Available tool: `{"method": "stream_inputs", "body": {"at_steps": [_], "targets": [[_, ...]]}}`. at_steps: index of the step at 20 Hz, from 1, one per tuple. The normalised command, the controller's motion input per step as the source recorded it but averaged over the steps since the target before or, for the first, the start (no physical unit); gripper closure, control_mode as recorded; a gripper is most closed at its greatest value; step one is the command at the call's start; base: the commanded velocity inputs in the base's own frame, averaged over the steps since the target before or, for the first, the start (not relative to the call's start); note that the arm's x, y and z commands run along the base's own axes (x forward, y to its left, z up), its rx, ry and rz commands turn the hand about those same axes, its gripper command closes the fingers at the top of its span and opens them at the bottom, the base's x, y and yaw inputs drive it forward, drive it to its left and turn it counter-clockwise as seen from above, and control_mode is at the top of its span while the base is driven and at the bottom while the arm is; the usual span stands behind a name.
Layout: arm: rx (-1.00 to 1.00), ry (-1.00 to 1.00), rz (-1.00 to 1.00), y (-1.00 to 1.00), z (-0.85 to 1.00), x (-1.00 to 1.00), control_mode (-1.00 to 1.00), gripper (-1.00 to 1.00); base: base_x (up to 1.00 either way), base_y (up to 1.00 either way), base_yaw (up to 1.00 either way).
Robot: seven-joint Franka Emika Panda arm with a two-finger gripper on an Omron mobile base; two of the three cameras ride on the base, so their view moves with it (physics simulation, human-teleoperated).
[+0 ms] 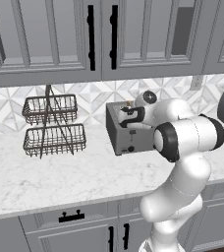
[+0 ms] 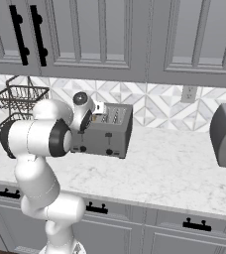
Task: Start the toaster. Once the lever pops up, take the bread to the plate on the dining counter.
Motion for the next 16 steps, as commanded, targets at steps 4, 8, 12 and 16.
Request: {"method": "stream_inputs", "body": {"at_steps": [4,8,12,16], "targets": [[0.00,0.00,0.00,0.00,-0.11,0.07,-1.00,1.00,0.00,0.00,0.00],[0.00,0.00,0.00,0.00,-0.12,0.06,-1.00,1.00,0.00,0.00,0.00],[0.00,0.00,0.00,0.00,-0.16,0.03,-1.00,1.00,0.00,0.00,0.00],[0.00,0.00,0.00,0.00,-0.14,0.01,-1.00,1.00,0.00,0.00,0.00]]}}
